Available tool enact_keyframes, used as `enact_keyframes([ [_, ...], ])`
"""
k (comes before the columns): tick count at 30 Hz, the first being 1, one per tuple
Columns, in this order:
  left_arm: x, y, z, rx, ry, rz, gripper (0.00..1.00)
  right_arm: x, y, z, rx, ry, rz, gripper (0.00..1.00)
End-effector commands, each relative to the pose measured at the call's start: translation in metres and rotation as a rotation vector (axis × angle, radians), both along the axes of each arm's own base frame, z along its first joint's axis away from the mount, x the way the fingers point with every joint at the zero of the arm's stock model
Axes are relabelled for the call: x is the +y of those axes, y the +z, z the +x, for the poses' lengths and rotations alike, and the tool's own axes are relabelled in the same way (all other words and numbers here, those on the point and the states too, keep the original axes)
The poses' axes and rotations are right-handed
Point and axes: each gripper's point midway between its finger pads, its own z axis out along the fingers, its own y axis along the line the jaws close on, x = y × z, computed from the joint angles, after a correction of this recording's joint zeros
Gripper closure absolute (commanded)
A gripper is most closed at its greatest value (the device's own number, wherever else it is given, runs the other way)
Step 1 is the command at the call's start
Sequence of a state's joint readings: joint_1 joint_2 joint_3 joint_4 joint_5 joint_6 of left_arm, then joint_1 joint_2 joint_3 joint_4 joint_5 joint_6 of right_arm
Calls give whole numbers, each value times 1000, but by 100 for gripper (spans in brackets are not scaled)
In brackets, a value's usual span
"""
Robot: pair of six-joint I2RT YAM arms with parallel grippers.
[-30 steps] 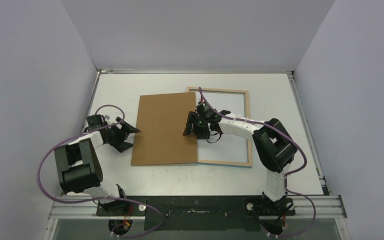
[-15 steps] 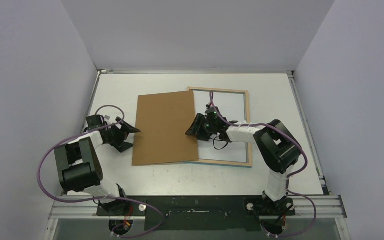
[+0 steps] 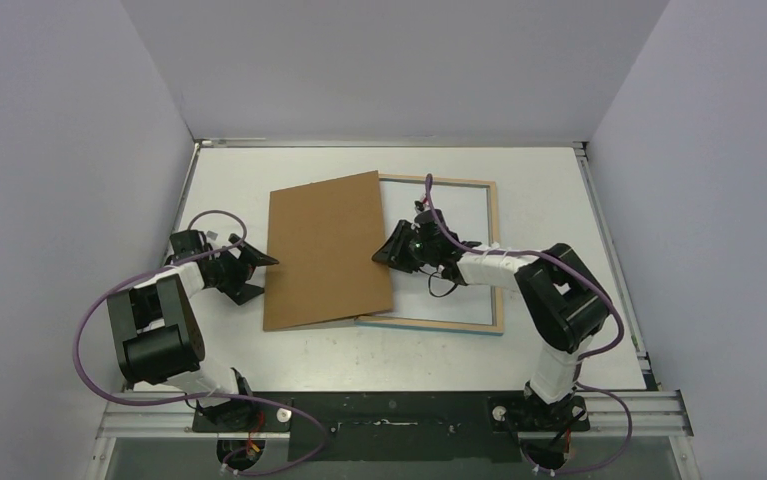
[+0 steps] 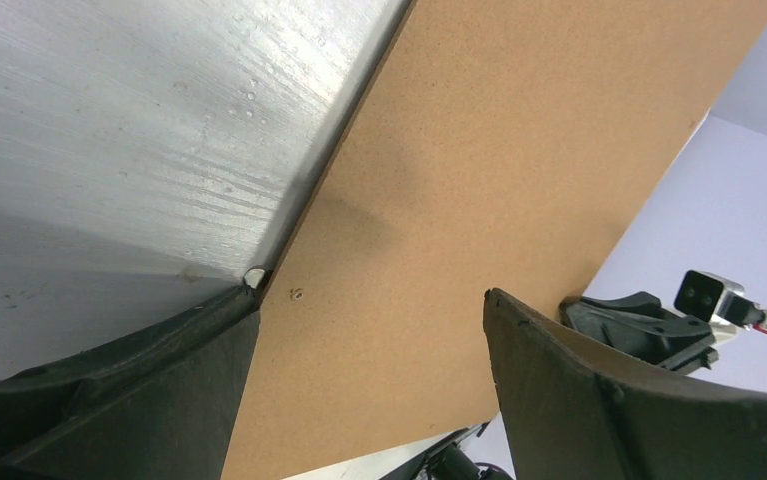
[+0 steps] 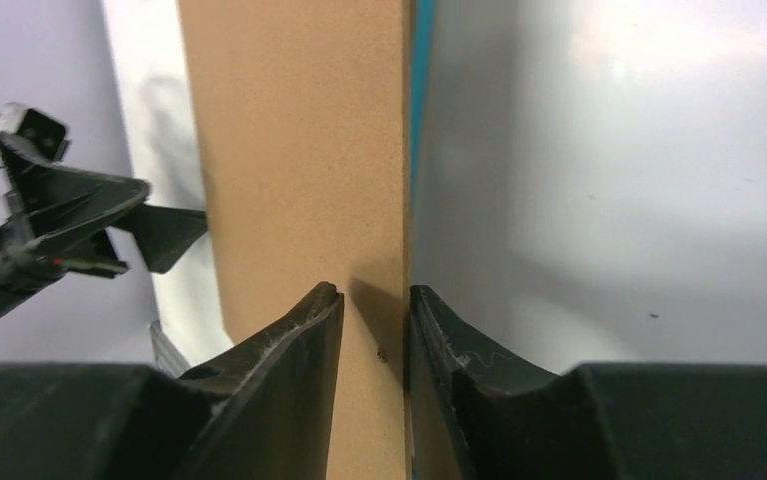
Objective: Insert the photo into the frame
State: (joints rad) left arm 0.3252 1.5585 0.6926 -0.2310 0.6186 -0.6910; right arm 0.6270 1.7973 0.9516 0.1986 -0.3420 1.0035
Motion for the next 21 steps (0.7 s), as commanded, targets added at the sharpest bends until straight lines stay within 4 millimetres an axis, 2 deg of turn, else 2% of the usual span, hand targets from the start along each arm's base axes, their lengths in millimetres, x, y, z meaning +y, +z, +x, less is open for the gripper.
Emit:
enact_keyframes([
  [1, -10, -29, -30, 132, -32, -12, 18, 43, 86, -5, -178, 139, 223, 68],
  [5, -11, -29, -29, 127, -37, -21, 17, 59, 94, -15, -183, 200, 253, 64],
  [9, -11, -28, -30, 133, -39, -16, 18, 67, 102, -16, -195, 203, 263, 65],
  [16, 2, -13, -25, 96, -42, 72, 19, 59, 126, -8, -244, 169, 212, 78],
  [21, 4, -5, -21, 74, -56, 89, 19, 58, 134, -3, -241, 162, 166, 90],
])
